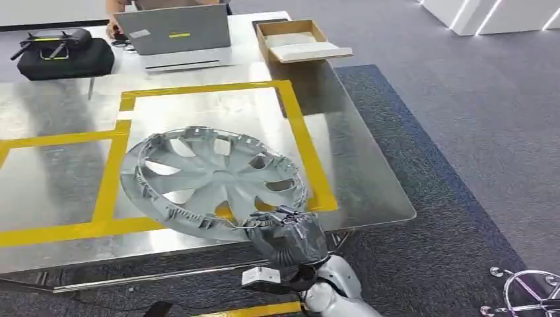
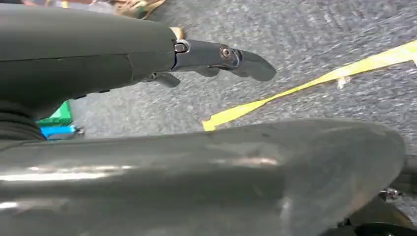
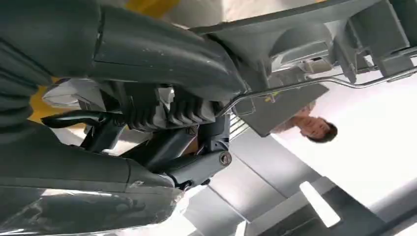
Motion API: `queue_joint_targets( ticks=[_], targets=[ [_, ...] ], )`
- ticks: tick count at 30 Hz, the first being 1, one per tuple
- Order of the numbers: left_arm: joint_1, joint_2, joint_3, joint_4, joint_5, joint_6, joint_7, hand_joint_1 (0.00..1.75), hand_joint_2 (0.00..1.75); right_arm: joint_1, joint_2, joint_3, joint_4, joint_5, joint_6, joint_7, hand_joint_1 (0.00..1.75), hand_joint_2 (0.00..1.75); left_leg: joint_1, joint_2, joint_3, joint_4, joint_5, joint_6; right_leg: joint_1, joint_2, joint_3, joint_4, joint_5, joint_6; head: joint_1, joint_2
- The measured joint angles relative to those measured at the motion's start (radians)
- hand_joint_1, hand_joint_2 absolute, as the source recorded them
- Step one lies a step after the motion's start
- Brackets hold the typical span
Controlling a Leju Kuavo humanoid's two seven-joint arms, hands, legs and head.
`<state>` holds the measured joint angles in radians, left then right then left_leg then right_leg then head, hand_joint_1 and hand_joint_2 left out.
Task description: Take the parts from the cabinet and place them on the table.
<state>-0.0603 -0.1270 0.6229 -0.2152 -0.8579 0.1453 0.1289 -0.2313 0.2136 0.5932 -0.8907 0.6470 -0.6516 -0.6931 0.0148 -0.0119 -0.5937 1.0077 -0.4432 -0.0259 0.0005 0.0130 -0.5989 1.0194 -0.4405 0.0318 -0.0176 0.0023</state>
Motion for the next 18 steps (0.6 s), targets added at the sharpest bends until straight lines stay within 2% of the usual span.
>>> queue_joint_targets(
  ticks=[2,3,4,6,7,8,9,11,12,13,14,16,17,18],
  targets=[
    [0.003,0.002,-0.002,0.0,0.0,0.0,-0.002,0.0,0.0,-0.009,0.001,0.008,0.017,0.0,0.0,0.0,1.75,1.75,0.005,0.001,0.001,-0.003,0.006,0.015,-0.002,-0.001,-0.008,0.001,-0.003,0.012,0.0,0.0],
    [0.002,0.002,-0.002,0.0,0.0,0.0,-0.003,0.0,0.0,-0.014,0.001,0.011,0.023,-0.001,0.0,0.0,1.75,1.75,0.005,0.001,0.001,-0.003,0.006,0.021,-0.002,-0.006,-0.018,0.029,-0.025,0.017,0.005,0.0],
    [0.001,0.002,-0.002,0.0,-0.001,0.0,-0.003,0.0,0.0,-0.018,0.002,0.014,0.029,-0.003,0.0,-0.001,1.75,1.75,0.005,0.0,0.001,-0.003,0.006,0.026,-0.003,-0.007,-0.044,0.087,-0.059,0.02,0.008,0.0],
    [0.002,0.002,-0.002,0.0,-0.001,-0.001,-0.004,0.0,0.0,-0.023,0.002,0.02,0.042,-0.007,0.0,-0.001,1.75,1.75,0.003,0.001,0.0,-0.003,0.006,0.029,-0.002,-0.006,-0.125,0.263,-0.134,0.023,0.008,0.0],
    [0.004,0.002,-0.002,0.0,-0.001,-0.001,-0.006,0.0,0.0,-0.023,0.002,0.022,0.049,-0.026,0.005,-0.001,1.75,1.75,0.001,0.001,0.0,-0.003,0.006,0.029,-0.002,-0.007,-0.152,0.318,-0.148,0.023,0.006,0.0],
    [0.004,0.002,-0.002,0.0,-0.001,-0.001,-0.01,0.0,0.0,-0.023,0.002,0.023,0.054,-0.066,0.026,-0.001,1.75,1.75,0.001,0.001,0.0,-0.003,0.006,0.029,-0.002,-0.006,-0.154,0.323,-0.139,0.021,0.007,0.0],
    [0.004,0.002,-0.002,0.0,-0.002,0.001,-0.013,0.0,0.0,-0.026,0.006,0.024,0.058,-0.135,0.074,-0.001,1.75,1.75,0.0,0.0,0.002,-0.003,0.006,0.029,-0.002,-0.006,-0.132,0.279,-0.108,0.017,0.007,0.0],
    [0.004,0.002,-0.002,0.0,-0.009,0.012,-0.013,0.0,0.0,-0.047,0.016,0.013,0.058,-0.278,0.183,0.003,1.75,1.75,-0.002,-0.001,0.007,-0.003,0.005,0.029,0.0,-0.006,-0.037,0.104,-0.029,0.004,0.007,0.0],
    [0.004,0.001,-0.002,0.0,-0.011,0.018,-0.013,0.0,0.0,-0.063,0.021,-0.002,0.058,-0.345,0.247,0.011,1.75,1.75,-0.002,0.0,0.011,-0.003,0.005,0.027,0.002,-0.007,0.01,0.021,-0.011,-0.003,0.007,0.0],
    [0.004,0.002,-0.001,0.0,-0.011,0.023,-0.013,0.0,0.0,-0.077,0.026,-0.021,0.056,-0.407,0.3,0.021,1.75,1.75,-0.009,0.0,0.01,0.0,0.0,0.019,0.004,-0.006,0.019,0.002,-0.023,-0.002,0.006,0.0],
    [0.004,0.002,-0.001,0.0,-0.011,0.028,-0.013,0.0,0.0,-0.083,0.032,-0.048,0.05,-0.465,0.336,0.029,1.75,1.75,-0.008,0.001,0.011,-0.002,0.002,0.013,0.006,-0.005,0.023,0.002,-0.02,-0.004,0.005,0.0],
    [0.005,0.002,0.0,0.0,-0.011,0.032,-0.013,0.0,0.0,-0.088,0.035,-0.1,0.025,-0.512,0.34,0.036,1.75,1.75,-0.003,0.001,0.015,-0.01,0.008,-0.001,0.01,-0.003,0.023,0.002,-0.016,-0.012,0.006,0.0],
    [0.005,0.002,0.0,0.0,-0.011,0.036,-0.013,0.0,0.0,-0.087,0.035,-0.126,0.005,-0.526,0.343,0.041,1.75,1.75,-0.003,0.001,0.015,-0.008,0.007,-0.006,0.004,-0.005,0.029,-0.009,-0.008,-0.021,0.006,0.0],
    [0.006,0.002,0.002,0.0,-0.011,0.039,-0.014,0.0,0.0,-0.083,0.036,-0.147,-0.012,-0.538,0.351,0.05,1.75,1.75,-0.003,0.002,0.009,0.006,-0.008,-0.01,0.001,-0.008,0.03,-0.013,-0.003,-0.026,0.004,0.0]
  ],
)
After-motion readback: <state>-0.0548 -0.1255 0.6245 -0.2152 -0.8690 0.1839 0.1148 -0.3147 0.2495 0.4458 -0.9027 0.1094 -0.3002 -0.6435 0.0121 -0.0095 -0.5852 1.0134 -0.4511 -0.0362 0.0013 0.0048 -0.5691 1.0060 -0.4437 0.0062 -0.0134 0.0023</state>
